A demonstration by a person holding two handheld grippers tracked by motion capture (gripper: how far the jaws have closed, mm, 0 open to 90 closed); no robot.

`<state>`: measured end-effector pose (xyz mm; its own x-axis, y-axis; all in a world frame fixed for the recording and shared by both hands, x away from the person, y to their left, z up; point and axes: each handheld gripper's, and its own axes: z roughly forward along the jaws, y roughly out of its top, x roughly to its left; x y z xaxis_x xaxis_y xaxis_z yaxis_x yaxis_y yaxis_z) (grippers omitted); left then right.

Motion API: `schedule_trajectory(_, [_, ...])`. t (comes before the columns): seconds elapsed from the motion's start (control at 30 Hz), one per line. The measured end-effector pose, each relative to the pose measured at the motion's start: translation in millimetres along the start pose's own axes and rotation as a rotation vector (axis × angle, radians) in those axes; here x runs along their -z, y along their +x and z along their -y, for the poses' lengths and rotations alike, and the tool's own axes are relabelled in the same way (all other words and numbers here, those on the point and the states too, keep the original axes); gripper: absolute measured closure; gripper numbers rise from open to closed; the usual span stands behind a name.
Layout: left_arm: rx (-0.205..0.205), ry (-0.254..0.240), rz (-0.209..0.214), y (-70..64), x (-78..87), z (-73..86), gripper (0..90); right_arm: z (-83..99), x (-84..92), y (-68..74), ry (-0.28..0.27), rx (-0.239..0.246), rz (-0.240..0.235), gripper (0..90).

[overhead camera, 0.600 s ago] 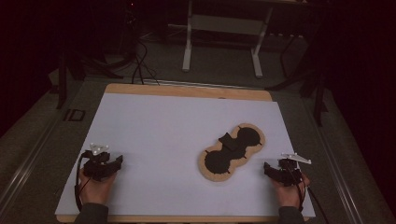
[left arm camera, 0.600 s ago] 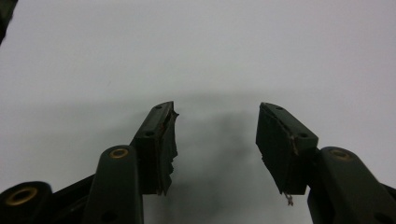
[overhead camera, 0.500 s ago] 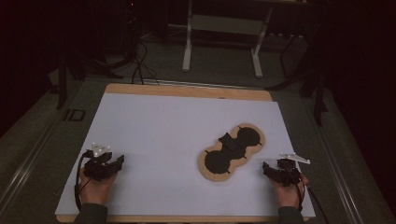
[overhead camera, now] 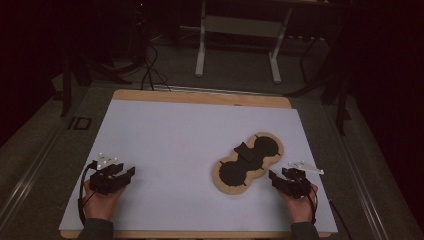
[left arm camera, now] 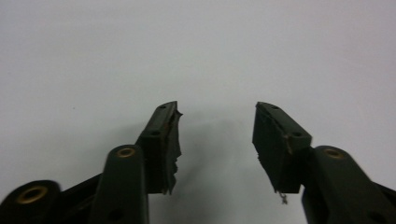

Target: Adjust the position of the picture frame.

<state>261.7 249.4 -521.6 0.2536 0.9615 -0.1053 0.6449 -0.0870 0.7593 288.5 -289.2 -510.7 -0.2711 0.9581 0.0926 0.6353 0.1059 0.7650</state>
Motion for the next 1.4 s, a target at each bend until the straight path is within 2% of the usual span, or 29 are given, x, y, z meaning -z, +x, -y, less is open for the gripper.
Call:
schedule_trajectory(0.17, [-0.019, 0.009, 0.025, -1.1, -1.2, -0.5, 60.2, -4.1, -3.4, 0.8, -0.002, -0.02, -0.024, 48.6])
schedule_trajectory(0.23, [-0.049, 0.016, 0.03, -4.1, -1.6, -0.7, 63.2, -7.3, -4.8, 1.9, -0.011, -0.032, -0.048, 51.1])
schedule_trajectory(0.37, [-0.073, 0.019, 0.028, -6.6, -1.9, -0.4, 65.9, -13.0, -5.1, 12.9, -0.03, -0.008, -0.087, 54.5])
schedule_trajectory(0.43, [-0.074, 0.019, 0.031, -6.7, -1.7, -0.3, 66.5, -14.6, -5.7, 16.6, -0.034, -0.002, -0.097, 55.8])
schedule_trajectory(0.53, [-0.068, 0.017, 0.039, -5.7, -0.9, -0.1, 66.7, -19.9, -12.0, 30.6, -0.036, 0.018, -0.134, 61.2])
schedule_trajectory(0.7, [-0.053, 0.02, 0.052, -4.2, -1.2, 0.0, 67.1, -23.4, -20.4, 48.0, -0.022, 0.056, -0.165, 74.2])
schedule_trajectory(0.77, [-0.053, 0.02, 0.052, -4.2, -1.2, 0.0, 67.4, -24.3, -21.4, 51.8, -0.022, 0.069, -0.169, 74.2])
schedule_trajectory(0.8, [-0.052, 0.026, 0.052, -4.8, -1.6, 0.0, 68.4, -26.4, -22.6, 59.0, -0.028, 0.096, -0.165, 89.2])
schedule_trajectory(1.03, [-0.038, 0.028, 0.052, -3.0, -1.5, 0.2, 70.6, -35.9, -27.9, 79.1, -0.02, 0.154, -0.189, 90.0])
schedule_trajectory(1.23, [-0.036, 0.026, 0.04, -2.0, -1.1, 0.0, 70.5, -42.9, -35.5, 95.1, -0.005, 0.186, -0.198, 90.0])
schedule_trajectory(1.4, [-0.038, 0.031, 0.038, -2.7, -1.5, -0.1, 70.4, -49.4, -46.2, 114.7, 0.013, 0.217, -0.2, 90.0])
